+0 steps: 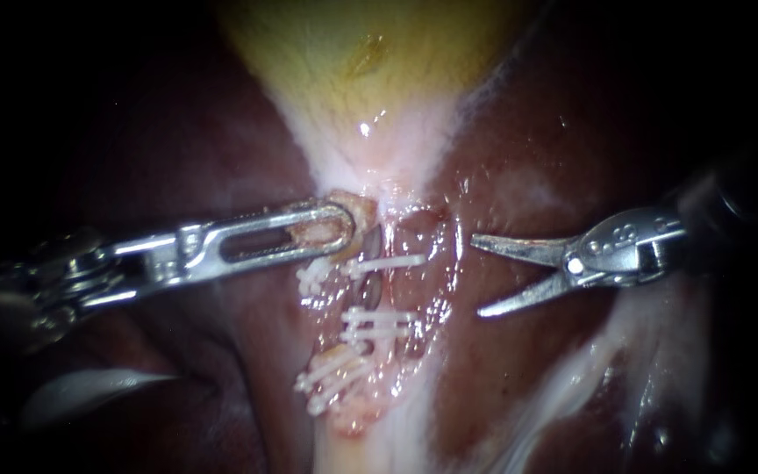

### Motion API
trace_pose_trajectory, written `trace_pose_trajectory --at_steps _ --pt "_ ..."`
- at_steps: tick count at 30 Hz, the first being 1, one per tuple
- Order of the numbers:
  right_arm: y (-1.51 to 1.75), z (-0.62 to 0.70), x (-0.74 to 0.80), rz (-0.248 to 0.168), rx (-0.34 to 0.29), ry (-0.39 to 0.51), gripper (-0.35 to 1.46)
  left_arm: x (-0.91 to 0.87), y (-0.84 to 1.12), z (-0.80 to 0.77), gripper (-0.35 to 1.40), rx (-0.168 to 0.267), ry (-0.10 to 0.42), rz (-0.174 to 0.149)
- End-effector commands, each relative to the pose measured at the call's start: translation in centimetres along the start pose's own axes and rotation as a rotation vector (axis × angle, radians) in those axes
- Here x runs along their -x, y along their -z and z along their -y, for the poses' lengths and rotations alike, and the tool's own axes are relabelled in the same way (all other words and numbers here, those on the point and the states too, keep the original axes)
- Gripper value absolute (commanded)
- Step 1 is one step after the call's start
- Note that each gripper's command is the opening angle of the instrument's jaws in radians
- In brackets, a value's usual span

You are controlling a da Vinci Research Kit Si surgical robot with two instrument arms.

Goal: Go to the cutting position right tube

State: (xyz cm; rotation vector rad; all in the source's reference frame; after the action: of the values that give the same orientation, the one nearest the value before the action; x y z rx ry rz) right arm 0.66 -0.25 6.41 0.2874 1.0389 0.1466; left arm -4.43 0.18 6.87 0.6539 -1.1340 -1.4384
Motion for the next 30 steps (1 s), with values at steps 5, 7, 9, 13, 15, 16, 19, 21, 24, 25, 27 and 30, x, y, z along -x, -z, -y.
trace_pose_trajectory --at_steps 5,7,9,13,15,16,19,21,24,25,27,30 --pt "0.0 0.0 0.0 0.0 -0.001 0.0 1.45 0.03 0.03 0.02 -0.35 0.0 0.002 -0.002" --pt "0.0 0.0 0.0 0.0 -0.001 0.0 1.45 0.09 0.1 0.06 -0.35 -0.003 0.005 -0.006" --pt "0.0 0.0 0.0 0.0 -0.001 0.0 1.45 0.18 0.19 0.13 -0.35 -0.003 0.011 -0.014" --pt "0.0 0.0 0.0 -0.001 -0.003 0.0 1.45 0.36 0.39 0.31 -0.35 -0.014 0.03 0.012" --pt "0.0 0.0 0.0 -0.001 -0.003 0.0 1.45 0.42 0.47 0.41 -0.35 -0.02 0.023 0.019" --pt "0.0 0.0 0.0 -0.001 -0.003 0.0 1.45 0.45 0.51 0.46 -0.35 -0.023 0.021 0.027" --pt "0.0 0.0 0.0 -0.001 -0.003 0.0 1.45 0.49 0.57 0.57 -0.35 -0.029 0.019 0.034" --pt "-0.01 0.0 -0.01 -0.002 -0.005 0.0 1.45 0.49 0.58 0.59 -0.35 -0.028 0.014 0.034" --pt "-0.02 0.01 -0.01 -0.005 -0.01 0.0 1.45 0.49 0.58 0.57 -0.35 -0.029 0.013 0.033" --pt "-0.03 0.01 -0.02 -0.007 -0.015 0.0 1.45 0.5 0.58 0.56 -0.35 -0.028 0.013 0.035" --pt "-0.05 0.02 -0.02 -0.011 -0.023 -0.006 1.45 0.5 0.59 0.53 -0.35 -0.026 0.013 0.036" --pt "-0.1 0.05 -0.02 -0.021 -0.039 -0.069 1.45 0.52 0.61 0.49 -0.35 -0.024 0.013 0.038"
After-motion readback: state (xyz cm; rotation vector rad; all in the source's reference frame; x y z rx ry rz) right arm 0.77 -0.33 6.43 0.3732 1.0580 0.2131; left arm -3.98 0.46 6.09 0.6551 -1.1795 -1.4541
